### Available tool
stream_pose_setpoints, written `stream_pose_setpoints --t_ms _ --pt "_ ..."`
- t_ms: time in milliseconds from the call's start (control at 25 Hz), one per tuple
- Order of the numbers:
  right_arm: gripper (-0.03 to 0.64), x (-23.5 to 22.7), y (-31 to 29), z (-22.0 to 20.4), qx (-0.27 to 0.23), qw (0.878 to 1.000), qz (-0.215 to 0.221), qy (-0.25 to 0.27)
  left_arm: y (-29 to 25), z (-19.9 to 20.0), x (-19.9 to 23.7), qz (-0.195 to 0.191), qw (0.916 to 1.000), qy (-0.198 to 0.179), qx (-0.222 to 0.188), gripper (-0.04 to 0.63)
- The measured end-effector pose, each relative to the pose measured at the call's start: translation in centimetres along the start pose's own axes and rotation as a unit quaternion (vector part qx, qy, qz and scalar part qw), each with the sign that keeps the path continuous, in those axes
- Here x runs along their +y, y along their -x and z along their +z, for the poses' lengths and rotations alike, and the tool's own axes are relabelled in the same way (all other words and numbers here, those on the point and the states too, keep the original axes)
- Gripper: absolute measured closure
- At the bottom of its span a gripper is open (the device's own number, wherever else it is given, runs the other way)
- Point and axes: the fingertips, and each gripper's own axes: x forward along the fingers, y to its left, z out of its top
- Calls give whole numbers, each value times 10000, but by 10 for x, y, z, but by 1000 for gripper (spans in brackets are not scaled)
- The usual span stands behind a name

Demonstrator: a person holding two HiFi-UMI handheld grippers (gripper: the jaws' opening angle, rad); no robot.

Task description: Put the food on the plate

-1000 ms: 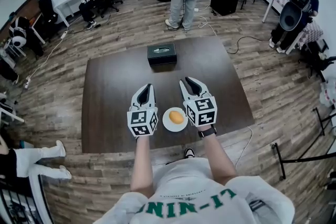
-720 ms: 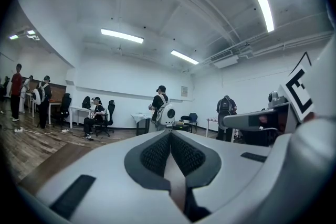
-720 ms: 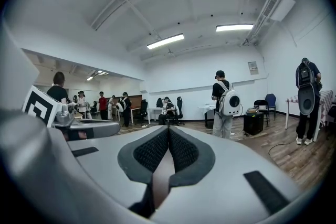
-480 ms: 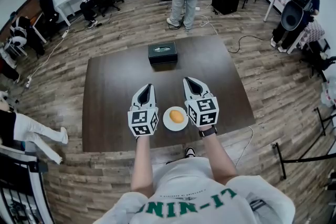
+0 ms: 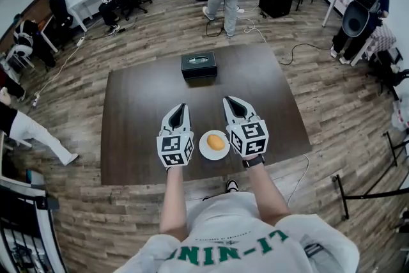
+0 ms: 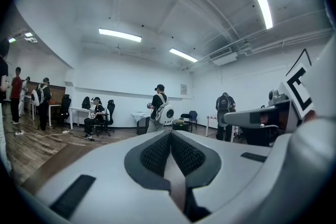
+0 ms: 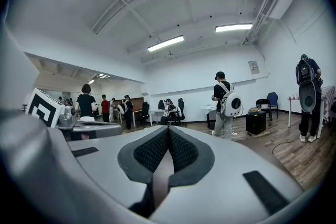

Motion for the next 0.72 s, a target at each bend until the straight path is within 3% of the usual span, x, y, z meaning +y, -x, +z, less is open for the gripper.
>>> stream_pose_setpoints --t_ms 280,720 --pt "603 -9 4 -7 78 9997 -243 4 3 -1 -1 2 10000 5 -23 580" --pt "604 -6 5 -16 220 9994 -202 167 7 -5 -6 8 10000 73 -43 580"
